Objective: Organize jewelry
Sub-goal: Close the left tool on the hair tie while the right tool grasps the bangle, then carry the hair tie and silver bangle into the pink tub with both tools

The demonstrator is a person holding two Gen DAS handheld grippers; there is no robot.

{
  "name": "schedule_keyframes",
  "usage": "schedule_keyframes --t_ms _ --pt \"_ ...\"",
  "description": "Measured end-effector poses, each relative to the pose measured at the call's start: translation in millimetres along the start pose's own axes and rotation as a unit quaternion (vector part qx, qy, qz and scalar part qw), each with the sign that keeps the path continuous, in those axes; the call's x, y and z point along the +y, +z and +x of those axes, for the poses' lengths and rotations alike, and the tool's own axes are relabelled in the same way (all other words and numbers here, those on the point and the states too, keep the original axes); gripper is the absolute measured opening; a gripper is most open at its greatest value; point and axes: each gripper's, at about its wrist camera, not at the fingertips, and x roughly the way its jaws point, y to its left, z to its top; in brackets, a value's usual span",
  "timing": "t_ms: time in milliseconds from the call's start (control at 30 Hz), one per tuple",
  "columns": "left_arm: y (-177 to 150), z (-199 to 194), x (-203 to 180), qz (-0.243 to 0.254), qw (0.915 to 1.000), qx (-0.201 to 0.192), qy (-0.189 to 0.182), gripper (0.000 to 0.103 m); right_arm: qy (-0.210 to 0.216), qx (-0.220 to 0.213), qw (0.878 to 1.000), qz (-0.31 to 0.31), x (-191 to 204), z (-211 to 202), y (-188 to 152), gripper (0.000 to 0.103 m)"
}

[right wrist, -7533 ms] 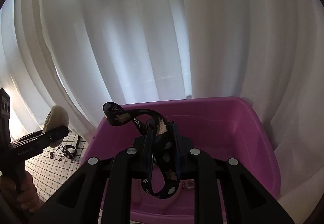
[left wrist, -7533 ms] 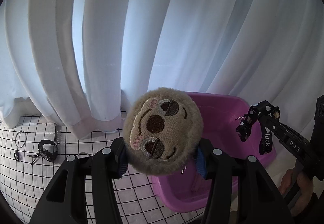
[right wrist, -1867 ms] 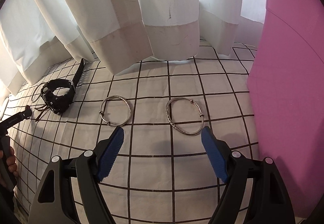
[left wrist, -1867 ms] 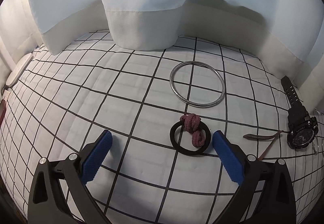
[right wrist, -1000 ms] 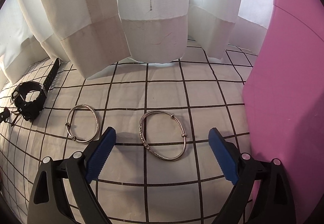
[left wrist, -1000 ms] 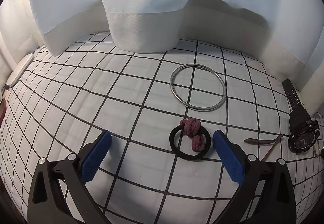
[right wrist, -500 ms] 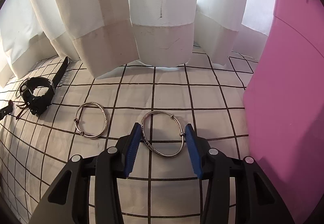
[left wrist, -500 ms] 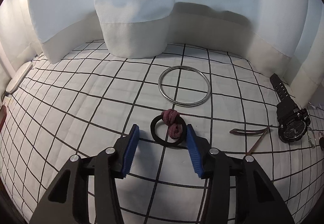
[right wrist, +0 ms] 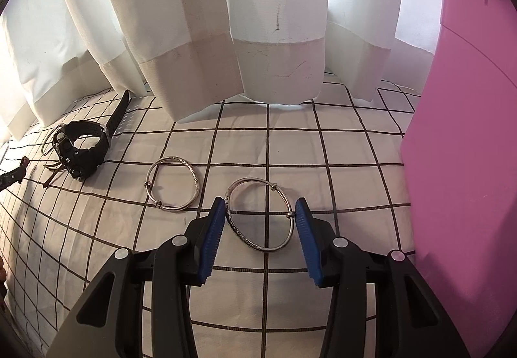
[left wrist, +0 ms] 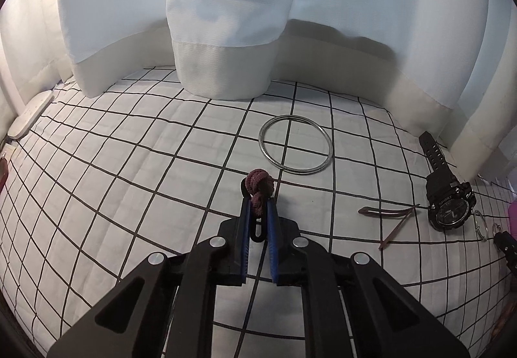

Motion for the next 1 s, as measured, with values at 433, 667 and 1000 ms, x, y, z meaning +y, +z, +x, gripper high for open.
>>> schedule_keyframes --t_ms 433,667,1000 --pt "2 -27 1 0.018 0.9998 -0.003 -0.011 0.01 0.02 -0.013 1.0 -0.014 23 -28 18 0.043" --pt "11 -54 -1 0.045 0.9988 -0.003 -0.017 0.01 0.033 -0.017 0.999 -0.017 41 -65 29 0.043" --pt "36 -111 -17 0.076 0.995 -0.027 -0.059 0.01 0.059 -0.049 0.997 -0.014 68 -128 57 0.043"
